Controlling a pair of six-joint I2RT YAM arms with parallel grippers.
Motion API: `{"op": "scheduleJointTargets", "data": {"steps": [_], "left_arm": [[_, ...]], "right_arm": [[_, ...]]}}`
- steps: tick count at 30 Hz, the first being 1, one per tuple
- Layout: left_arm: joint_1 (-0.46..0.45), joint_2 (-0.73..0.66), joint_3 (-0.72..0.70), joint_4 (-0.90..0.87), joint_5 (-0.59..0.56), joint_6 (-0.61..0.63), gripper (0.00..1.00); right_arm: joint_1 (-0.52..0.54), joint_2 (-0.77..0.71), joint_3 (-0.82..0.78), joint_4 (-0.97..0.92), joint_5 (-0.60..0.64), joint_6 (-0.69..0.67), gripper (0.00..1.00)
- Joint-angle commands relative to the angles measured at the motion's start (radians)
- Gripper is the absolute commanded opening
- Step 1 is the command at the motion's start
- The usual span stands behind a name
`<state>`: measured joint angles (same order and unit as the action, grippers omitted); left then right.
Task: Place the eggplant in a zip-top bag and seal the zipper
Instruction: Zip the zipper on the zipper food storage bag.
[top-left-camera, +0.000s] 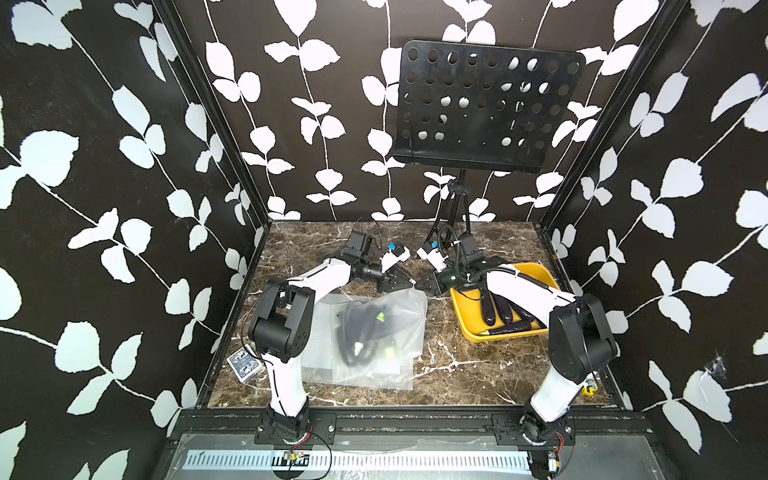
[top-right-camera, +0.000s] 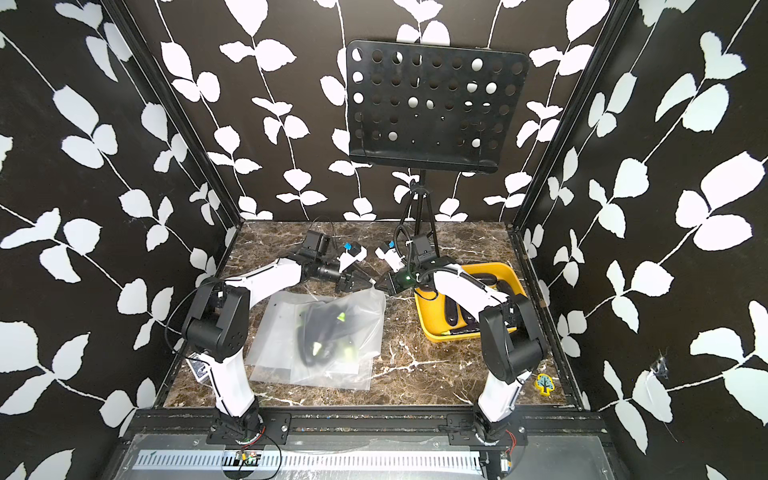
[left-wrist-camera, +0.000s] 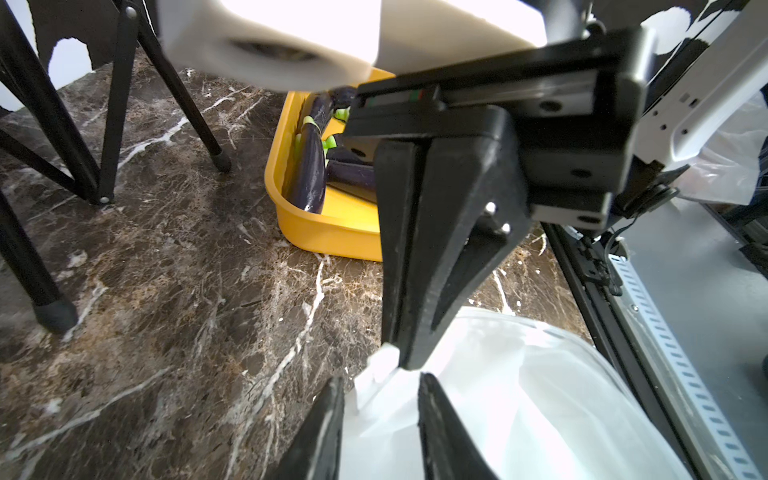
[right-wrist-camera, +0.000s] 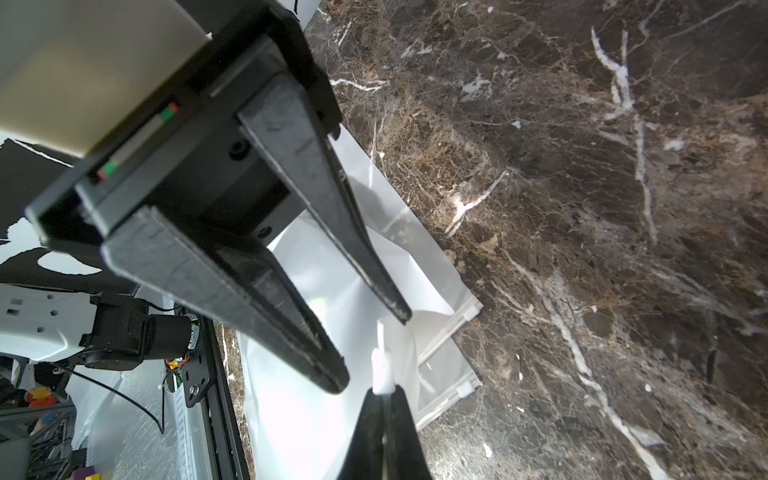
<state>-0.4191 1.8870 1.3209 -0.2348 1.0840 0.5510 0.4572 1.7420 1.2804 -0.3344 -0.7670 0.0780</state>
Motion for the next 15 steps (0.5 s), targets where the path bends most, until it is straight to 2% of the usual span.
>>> {"op": "scheduleJointTargets", "data": {"steps": [1, 4, 15], "left_arm": [[0.0, 0.006, -0.014, 0.017, 0.012, 0.021, 0.39], [0.001, 0.012, -0.02, 0.056, 0.02, 0.026, 0.46], [0.008, 0.098, 0.069, 0.102, 0.09, 0.046, 0.55]], "right_arm": [[-0.012, -0.011, 0.025, 0.002, -0.056, -0.06, 0.03], [-0.02, -0.019, 0.025, -0.004, -0.071, -0.07, 0.03], [-0.037, -0.014, 0.054, -0.012, -0.09, -0.073, 0.03]]}}
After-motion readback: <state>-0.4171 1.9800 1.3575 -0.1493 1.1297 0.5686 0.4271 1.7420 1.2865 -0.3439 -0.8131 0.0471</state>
